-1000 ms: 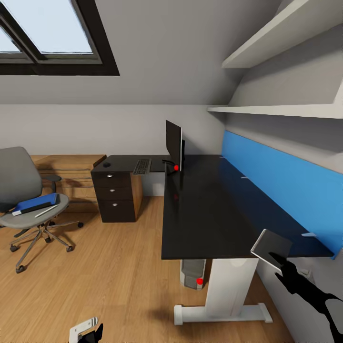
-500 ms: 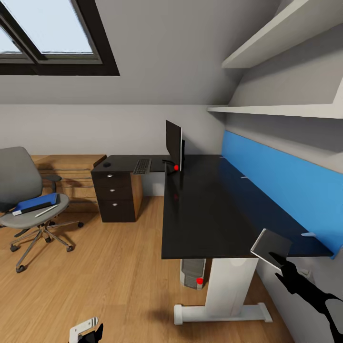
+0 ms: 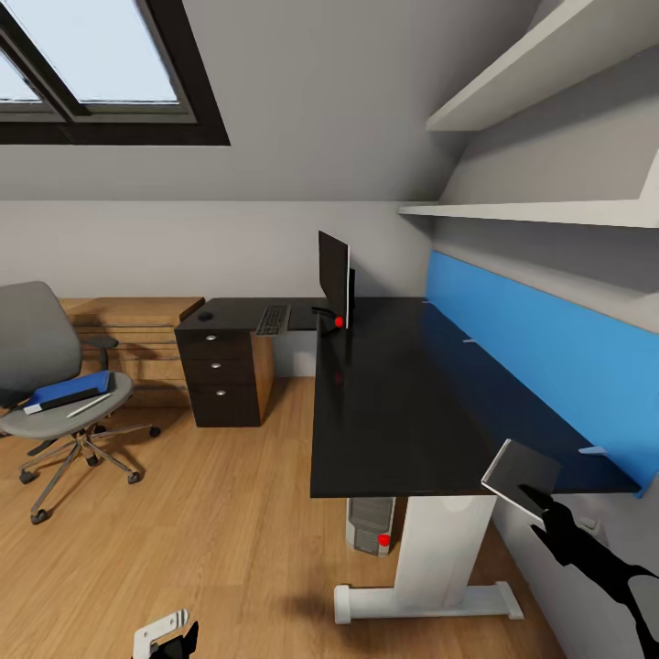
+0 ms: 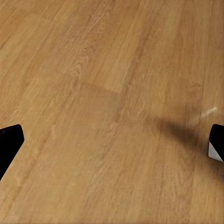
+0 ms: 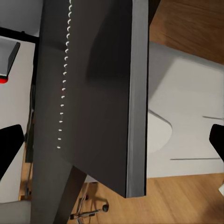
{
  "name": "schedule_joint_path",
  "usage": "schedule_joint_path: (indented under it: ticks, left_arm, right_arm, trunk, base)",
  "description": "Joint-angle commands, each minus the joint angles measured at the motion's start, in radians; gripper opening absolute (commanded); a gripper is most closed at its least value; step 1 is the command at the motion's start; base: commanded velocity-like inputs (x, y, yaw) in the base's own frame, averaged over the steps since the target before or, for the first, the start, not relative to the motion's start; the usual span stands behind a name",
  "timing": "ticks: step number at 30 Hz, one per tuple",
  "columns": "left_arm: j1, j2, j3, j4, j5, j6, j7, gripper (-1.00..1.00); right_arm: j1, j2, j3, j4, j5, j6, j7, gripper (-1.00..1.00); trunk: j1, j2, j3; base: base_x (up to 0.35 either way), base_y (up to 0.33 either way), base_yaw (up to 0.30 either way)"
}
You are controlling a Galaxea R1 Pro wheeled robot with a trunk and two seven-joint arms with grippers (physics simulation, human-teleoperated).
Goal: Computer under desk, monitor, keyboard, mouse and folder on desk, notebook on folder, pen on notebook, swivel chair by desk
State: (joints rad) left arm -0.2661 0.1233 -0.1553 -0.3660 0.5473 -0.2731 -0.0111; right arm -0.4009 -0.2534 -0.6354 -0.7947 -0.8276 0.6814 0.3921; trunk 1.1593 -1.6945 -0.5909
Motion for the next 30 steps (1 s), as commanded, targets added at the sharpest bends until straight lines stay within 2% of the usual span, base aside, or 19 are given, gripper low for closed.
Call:
schedule_joint_path:
  ticks: [1,30]
  left_arm:
    - [-0.001,0.001,-0.007,0.001,0.011,-0.005,-0.001,1.00]
    - [-0.001,0.001,-0.007,0.001,0.010,-0.005,-0.002,1.00]
  right_arm:
    - [-0.001,0.000,-0.004,0.000,-0.001,0.007,0.002,1.00]
    - [-0.001,0.000,-0.006,0.000,-0.001,0.007,0.002,1.00]
  trunk:
    - [0.000,-0.001,-0.001]
    - [0.000,-0.001,-0.001]
  base:
    - [0.000,0.000,0.000]
    - [0.000,0.000,0.000]
